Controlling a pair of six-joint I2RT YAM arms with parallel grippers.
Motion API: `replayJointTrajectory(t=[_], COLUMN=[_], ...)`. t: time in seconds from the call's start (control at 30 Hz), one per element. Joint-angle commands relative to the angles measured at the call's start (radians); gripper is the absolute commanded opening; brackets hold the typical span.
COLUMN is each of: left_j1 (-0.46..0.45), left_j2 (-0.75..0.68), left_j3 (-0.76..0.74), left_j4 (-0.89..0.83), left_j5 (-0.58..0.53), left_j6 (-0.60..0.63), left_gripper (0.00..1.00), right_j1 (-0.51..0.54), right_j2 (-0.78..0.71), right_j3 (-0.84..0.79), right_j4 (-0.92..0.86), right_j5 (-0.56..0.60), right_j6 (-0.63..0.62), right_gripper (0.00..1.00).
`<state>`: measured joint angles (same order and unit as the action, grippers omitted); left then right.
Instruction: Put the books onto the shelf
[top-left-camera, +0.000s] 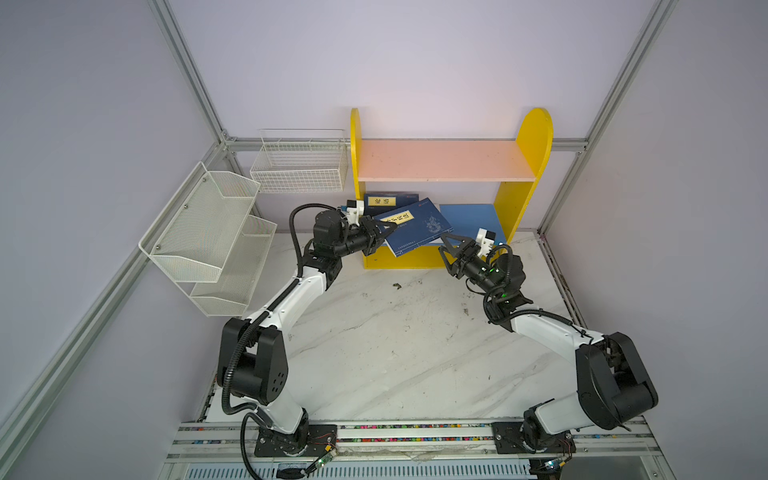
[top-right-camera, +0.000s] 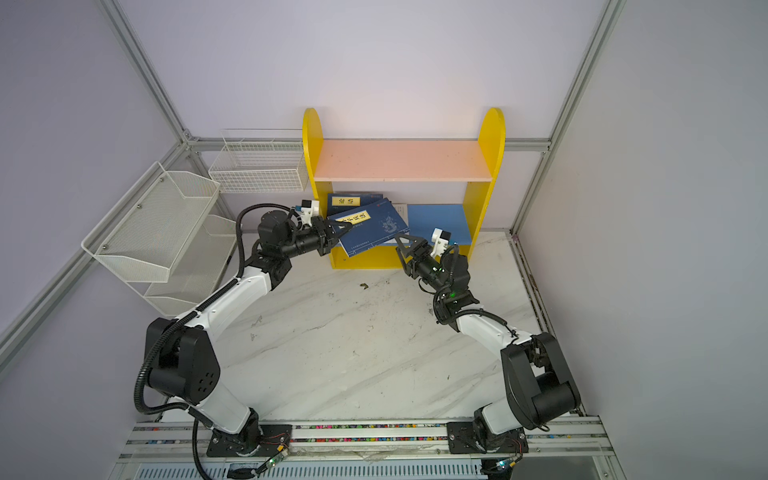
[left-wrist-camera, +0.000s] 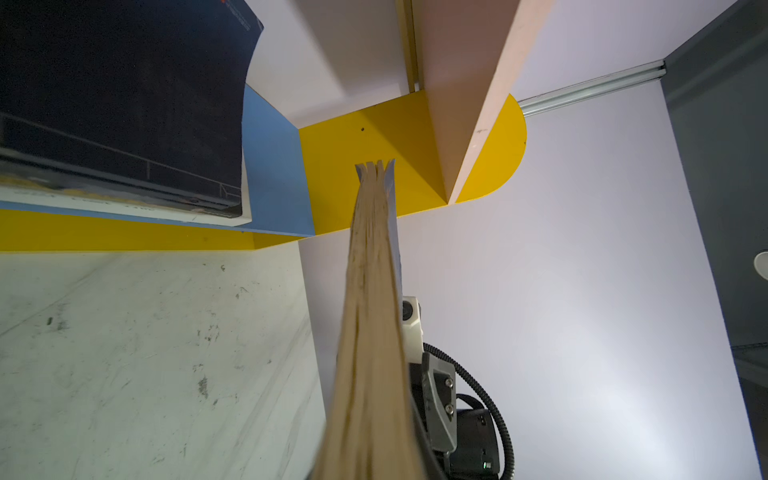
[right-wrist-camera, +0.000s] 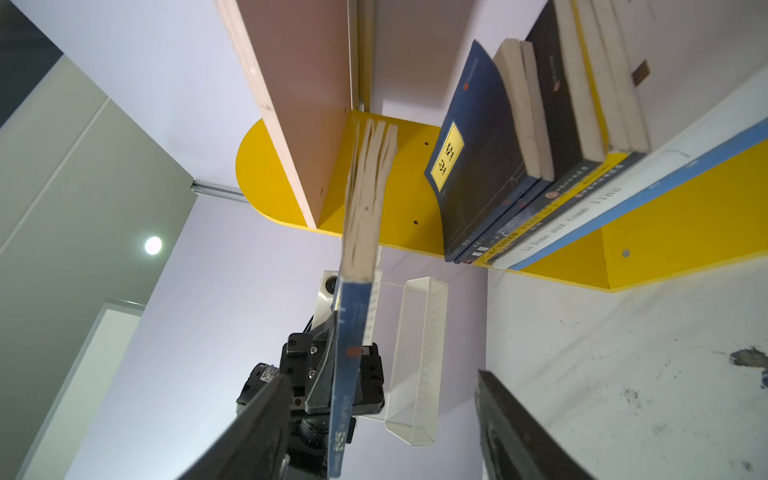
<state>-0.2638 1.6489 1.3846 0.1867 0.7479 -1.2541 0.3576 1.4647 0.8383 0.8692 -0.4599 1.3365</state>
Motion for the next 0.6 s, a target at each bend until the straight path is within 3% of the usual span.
replayJointTrajectory(t=[0.0, 0.2, 0.37, 0.47, 0.57], left_j1=[0.019, 0.036, 0.041, 0.041, 0.041], left_j2=[-0.013, 0.009, 0.019, 0.023, 0.025], left_j3=[0.186, 0.244, 0.273, 0.278, 0.282], left_j4=[-0.141, -0.178, -0.236, -0.236, -0.242], left_j5=[0.154, 0.248, 0.260, 0.279, 0.293], left_j6=[0.132, 0.172, 0.209, 0.208, 0.218], left_gripper=[0.00, 0.00, 0.00, 0.00, 0.00], right_j1=[-0.055, -0.096, -0.103, -0.108, -0.109], right_j2=[-0.049, 0.002, 0.013, 0.024, 0.044], right_j3=[-0.003, 0.065, 0.115, 0.132, 0.144], right_j4=[-0.038, -0.021, -0.021, -0.021, -0.021], right_j5=[-0.138, -0.338, -0.354, -0.359, -0.371], right_j6=[-0.071, -0.089, -0.105, -0.100, -0.084], right_gripper=[0.75, 0.79, 0.80, 0.74, 0.58])
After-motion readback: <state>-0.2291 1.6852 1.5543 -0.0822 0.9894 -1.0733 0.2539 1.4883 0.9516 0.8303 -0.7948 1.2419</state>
